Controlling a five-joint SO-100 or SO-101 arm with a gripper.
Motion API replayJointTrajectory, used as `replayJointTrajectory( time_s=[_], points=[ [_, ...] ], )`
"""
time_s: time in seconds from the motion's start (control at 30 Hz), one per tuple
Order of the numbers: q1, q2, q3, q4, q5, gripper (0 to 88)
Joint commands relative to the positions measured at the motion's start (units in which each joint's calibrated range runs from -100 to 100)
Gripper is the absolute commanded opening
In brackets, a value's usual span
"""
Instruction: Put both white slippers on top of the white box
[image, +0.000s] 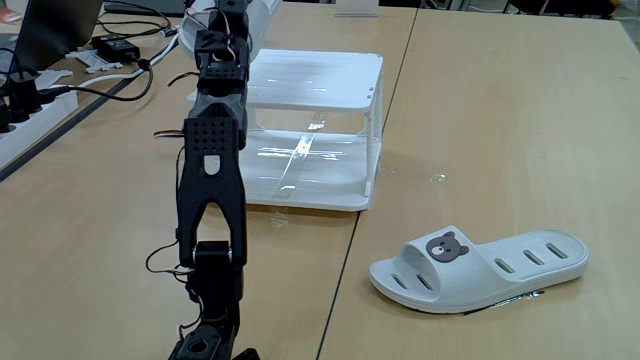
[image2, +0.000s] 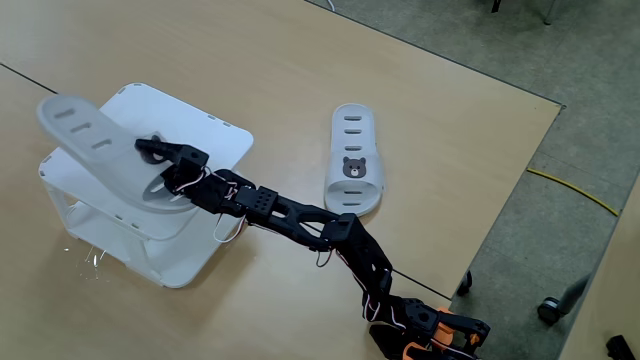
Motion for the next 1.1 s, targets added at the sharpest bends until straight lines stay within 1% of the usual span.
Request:
replayJointTrajectory(
  time_s=[0.0,0.1,0.27,0.4,0.43,0.53,0.57,0.67,0.83,0.9,1.03,1.07],
  points=[
    [0.6,0.7,-6.9,-0.1,0.4,0.8],
    [1.0,3.7,-8.9,-0.2,0.4,0.8],
    [1.3,10.9,-18.4,-0.1,0.4,0.8],
    [1.3,11.6,-18.8,-0.1,0.4,1.5],
    [1.3,11.6,-18.8,-0.1,0.4,4.6],
    [1.3,11.0,-18.5,0.1,0.4,24.7],
    [1.3,10.9,-18.5,0.7,0.4,27.0],
    [1.2,9.2,-19.0,7.7,0.4,27.1],
    [1.3,2.8,-18.5,22.8,0.4,27.1],
    [1.3,0.8,-18.5,25.0,0.4,27.1],
    [1.3,-3.1,-18.4,25.7,0.4,27.1],
    [1.3,-4.6,-18.4,28.8,0.4,27.1]
  ],
)
